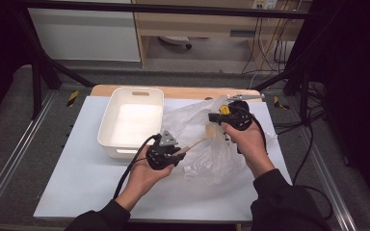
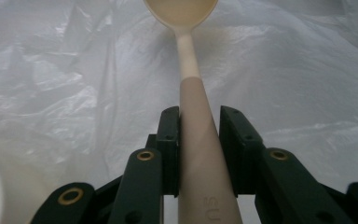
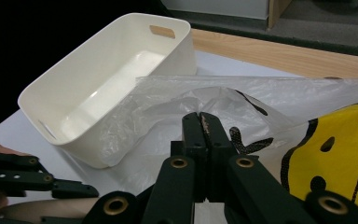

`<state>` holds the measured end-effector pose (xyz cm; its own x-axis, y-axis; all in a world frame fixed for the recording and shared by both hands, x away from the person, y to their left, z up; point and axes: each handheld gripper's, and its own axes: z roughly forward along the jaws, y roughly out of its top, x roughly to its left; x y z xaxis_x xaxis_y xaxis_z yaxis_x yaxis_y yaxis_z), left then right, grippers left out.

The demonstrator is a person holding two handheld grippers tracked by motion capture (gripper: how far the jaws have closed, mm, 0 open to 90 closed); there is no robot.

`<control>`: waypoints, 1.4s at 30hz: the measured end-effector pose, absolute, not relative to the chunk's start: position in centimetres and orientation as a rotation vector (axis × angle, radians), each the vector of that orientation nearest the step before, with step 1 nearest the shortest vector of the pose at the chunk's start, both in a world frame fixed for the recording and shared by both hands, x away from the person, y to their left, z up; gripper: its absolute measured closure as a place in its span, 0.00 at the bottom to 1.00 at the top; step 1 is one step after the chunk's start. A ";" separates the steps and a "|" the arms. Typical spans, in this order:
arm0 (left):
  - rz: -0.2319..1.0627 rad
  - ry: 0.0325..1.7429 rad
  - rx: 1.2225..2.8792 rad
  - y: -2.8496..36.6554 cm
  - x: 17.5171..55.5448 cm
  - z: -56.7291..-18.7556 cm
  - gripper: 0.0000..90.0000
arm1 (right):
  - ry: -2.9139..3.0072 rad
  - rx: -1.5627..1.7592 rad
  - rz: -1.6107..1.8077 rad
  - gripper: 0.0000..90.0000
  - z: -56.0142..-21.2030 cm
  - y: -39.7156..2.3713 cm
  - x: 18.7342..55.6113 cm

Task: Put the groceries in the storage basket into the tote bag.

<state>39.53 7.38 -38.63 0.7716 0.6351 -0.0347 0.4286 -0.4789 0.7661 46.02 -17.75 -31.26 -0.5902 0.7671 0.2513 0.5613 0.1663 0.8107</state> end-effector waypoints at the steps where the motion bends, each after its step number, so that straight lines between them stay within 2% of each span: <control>1: 0.326 0.791 2.150 7.1 39.6 -38.9 0.77 | 2.222 1.290 1.391 1.00 -31.2 -17.8 46.0; 15: 0.395 0.777 2.122 4.1 40.3 -40.9 0.78 | 2.217 1.261 1.428 1.00 -30.8 -18.4 45.7; 21: 0.386 0.772 2.114 3.3 40.6 -41.5 0.78 | 2.226 1.254 1.419 1.00 -30.8 -18.1 45.5; 42: 0.401 0.775 2.110 3.1 40.9 -43.2 0.78 | 2.203 1.236 1.432 1.00 -29.3 -18.0 45.6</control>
<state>40.91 3.13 -43.17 0.7586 0.6514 0.0116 0.3856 -0.4633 0.7980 45.56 -18.02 -29.32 -0.6143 0.7532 0.2351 0.5207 0.1631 0.8380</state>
